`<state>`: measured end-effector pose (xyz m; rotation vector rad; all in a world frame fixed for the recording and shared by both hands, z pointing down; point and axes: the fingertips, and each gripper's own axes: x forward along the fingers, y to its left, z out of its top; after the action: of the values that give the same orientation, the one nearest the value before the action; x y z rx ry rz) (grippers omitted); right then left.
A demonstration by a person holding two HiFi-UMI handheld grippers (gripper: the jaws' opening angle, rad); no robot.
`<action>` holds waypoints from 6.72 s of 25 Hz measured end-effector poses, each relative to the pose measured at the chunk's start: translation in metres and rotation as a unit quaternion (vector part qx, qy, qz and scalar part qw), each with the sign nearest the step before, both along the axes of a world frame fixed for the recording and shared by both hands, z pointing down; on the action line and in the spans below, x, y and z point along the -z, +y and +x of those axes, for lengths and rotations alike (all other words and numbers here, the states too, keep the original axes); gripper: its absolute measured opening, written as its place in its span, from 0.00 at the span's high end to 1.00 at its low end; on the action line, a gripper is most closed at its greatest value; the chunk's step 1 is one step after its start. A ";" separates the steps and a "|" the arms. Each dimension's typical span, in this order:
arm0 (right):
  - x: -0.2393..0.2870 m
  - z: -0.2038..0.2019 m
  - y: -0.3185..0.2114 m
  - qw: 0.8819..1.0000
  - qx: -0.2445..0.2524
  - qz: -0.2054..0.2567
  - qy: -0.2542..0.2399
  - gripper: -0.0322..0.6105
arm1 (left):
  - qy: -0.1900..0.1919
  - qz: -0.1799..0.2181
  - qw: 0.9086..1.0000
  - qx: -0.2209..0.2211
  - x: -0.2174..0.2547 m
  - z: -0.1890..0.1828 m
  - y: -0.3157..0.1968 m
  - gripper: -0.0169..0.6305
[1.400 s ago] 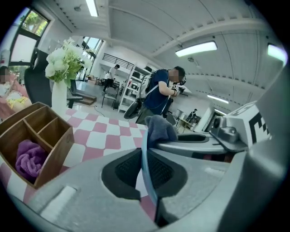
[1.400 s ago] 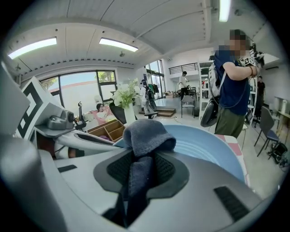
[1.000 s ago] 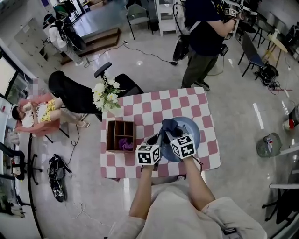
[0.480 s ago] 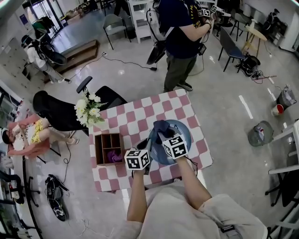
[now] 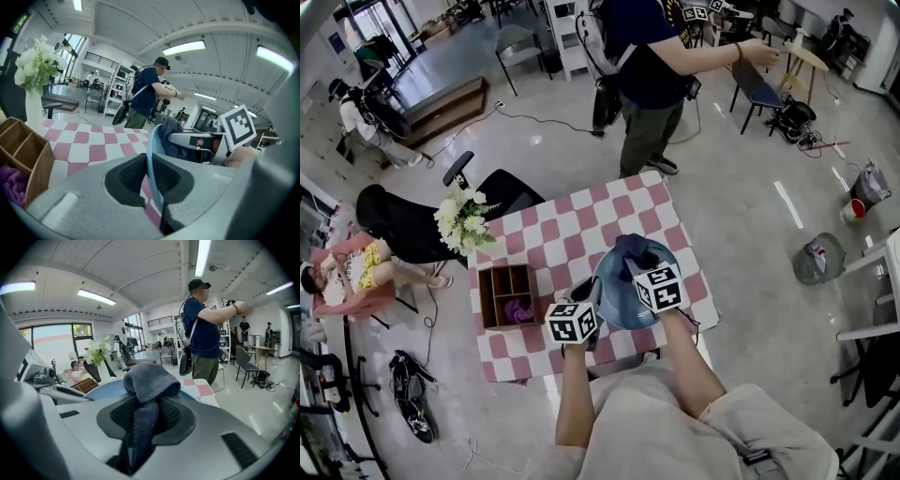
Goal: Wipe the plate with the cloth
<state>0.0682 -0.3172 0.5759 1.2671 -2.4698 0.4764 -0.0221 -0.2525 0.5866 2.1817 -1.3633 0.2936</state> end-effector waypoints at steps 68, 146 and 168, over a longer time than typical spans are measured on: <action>-0.027 0.002 0.038 0.998 0.046 -0.043 0.021 0.79 | 0.027 0.049 0.992 0.110 0.038 -0.021 -0.065 0.94; -0.017 -0.010 0.040 0.997 0.081 -0.018 0.001 0.79 | 0.056 0.005 0.991 0.118 -0.006 0.036 0.007 0.93; -0.059 0.094 0.008 0.997 -0.057 -0.059 0.004 0.79 | 0.065 -0.052 0.994 0.063 -0.044 0.051 0.020 0.93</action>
<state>0.1619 -0.3091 0.6350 1.3645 -2.3345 0.6349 0.0287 -0.2322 0.6310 1.9838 -1.3748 0.1669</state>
